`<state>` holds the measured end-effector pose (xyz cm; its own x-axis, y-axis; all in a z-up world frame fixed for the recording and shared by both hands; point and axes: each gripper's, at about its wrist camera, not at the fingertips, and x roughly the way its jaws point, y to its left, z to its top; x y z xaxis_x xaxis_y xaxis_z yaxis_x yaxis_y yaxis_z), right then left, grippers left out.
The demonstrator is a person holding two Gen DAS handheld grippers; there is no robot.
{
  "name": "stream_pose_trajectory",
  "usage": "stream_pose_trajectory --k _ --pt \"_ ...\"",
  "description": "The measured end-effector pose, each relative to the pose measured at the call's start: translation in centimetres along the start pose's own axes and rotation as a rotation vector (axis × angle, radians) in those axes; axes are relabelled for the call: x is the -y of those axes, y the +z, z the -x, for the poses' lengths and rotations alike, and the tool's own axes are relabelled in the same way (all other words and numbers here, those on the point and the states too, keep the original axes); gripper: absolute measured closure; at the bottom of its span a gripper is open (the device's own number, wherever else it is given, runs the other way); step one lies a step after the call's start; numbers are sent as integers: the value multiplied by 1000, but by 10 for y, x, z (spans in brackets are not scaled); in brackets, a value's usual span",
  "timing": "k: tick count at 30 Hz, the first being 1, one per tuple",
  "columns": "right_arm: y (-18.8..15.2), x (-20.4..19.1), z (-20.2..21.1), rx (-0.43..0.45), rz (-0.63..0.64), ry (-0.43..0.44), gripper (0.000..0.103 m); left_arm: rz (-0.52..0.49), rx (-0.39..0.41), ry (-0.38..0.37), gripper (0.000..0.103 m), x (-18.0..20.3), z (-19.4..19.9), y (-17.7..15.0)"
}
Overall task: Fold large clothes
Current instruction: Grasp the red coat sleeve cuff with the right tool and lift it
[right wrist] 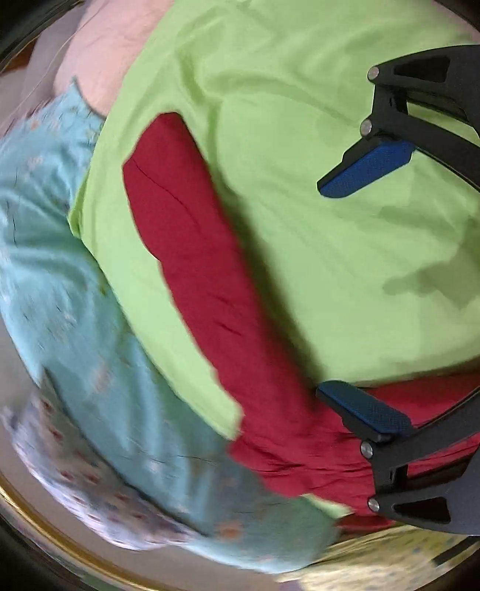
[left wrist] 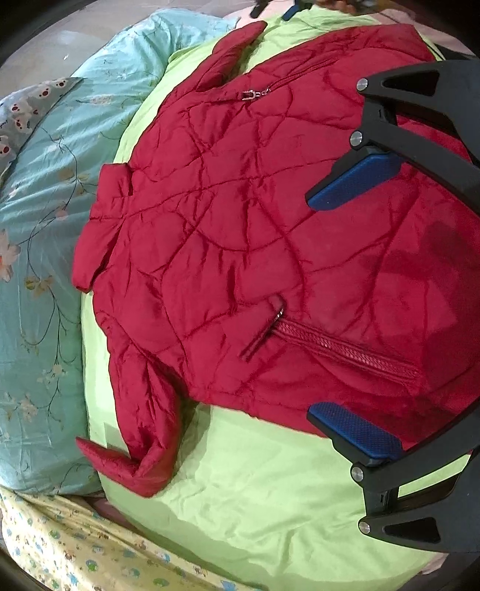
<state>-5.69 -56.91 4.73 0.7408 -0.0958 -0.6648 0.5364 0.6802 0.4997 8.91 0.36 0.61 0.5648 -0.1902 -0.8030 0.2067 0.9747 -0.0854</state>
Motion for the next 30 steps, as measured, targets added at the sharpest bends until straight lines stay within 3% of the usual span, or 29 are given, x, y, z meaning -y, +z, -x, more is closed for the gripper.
stream_pose_trajectory --k 5,10,16,18,22,24,30 --pt "36 37 -38 -7 -160 64 21 -1 -19 9 0 3 -12 6" --pt "49 43 -74 -30 -220 88 46 -20 -32 14 0 9 -22 10" --pt "71 63 -83 40 -288 73 55 -4 -45 24 0 8 -34 12" --pt "76 63 -84 54 -276 67 60 15 -56 6 0 6 -38 13" --pt "82 49 -83 57 -206 38 79 47 -80 -17 0 7 -47 15" --pt "83 37 -78 61 -159 18 84 46 -79 9 0 9 -50 16" --pt "82 -24 -64 73 9 75 89 16 -115 25 0 14 -55 16"
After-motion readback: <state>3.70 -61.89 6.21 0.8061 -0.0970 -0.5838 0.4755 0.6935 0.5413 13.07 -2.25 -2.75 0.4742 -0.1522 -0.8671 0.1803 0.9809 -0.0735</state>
